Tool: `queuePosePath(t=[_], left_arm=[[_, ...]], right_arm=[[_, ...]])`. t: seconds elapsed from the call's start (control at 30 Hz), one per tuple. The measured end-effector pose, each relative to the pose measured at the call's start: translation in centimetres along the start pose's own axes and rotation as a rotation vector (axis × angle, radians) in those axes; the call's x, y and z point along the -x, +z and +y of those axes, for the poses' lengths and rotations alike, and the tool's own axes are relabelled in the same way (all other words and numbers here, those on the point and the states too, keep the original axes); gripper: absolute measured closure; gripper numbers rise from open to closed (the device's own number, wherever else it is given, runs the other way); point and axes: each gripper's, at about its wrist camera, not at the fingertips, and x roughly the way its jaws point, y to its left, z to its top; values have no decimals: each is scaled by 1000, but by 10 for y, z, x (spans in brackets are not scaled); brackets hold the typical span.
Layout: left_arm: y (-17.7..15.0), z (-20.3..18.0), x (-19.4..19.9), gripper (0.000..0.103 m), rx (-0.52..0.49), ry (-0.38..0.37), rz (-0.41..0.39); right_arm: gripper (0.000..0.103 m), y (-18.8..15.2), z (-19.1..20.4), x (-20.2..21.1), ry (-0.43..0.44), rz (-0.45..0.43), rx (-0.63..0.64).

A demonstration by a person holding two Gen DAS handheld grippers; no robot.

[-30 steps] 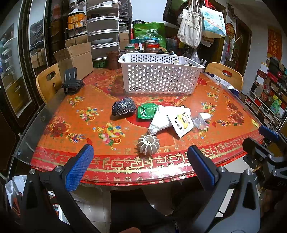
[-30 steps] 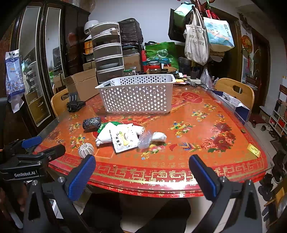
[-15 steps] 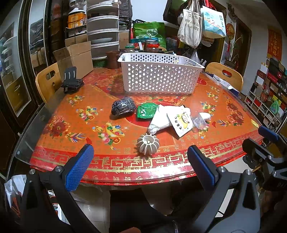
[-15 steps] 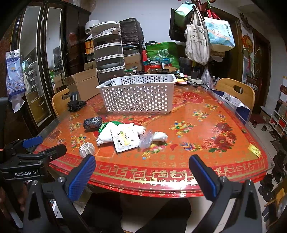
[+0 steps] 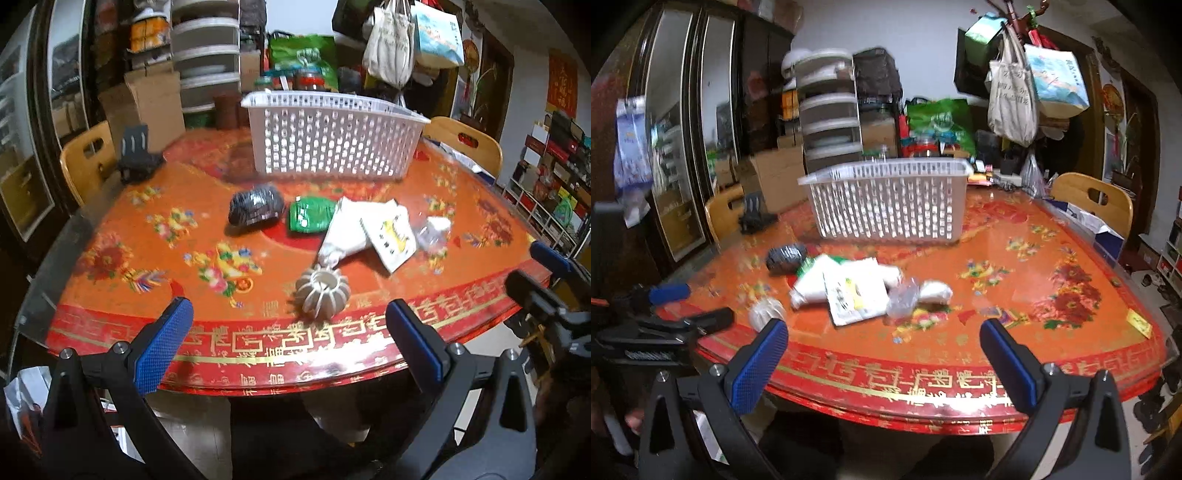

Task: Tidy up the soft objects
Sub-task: 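Close the left gripper on the white ribbed object while the right grasps the clear bag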

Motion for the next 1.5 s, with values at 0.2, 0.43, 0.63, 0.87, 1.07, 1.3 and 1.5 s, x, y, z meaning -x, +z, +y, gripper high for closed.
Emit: queuePosePath(t=[0.2, 0.43, 0.63, 0.87, 1.07, 1.3, 1.5], left_arm=[[-5, 8, -27, 2, -1, -44, 7], [-7, -1, -56, 19, -40, -81, 10], [-5, -3, -72, 39, -38, -98, 7], [-2, 1, -78, 46, -32, -129, -3], [-3, -1, -76, 50, -32, -144, -12], [-4, -1, -77, 51, -36, -151, -22], [-5, -1, -76, 62, -41, -153, -32]], right_arm=[[0, -1, -18, -41, -31, 68, -39], [13, 5, -29, -69, 20, 103, -75], [39, 12, -34, -86, 63, 121, -119], [61, 11, -39, -101, 112, 150, -164], [66, 13, -48, -103, 135, 146, -218], [80, 12, -55, -109, 158, 159, -263], [86, 10, -53, -111, 140, 163, -241]])
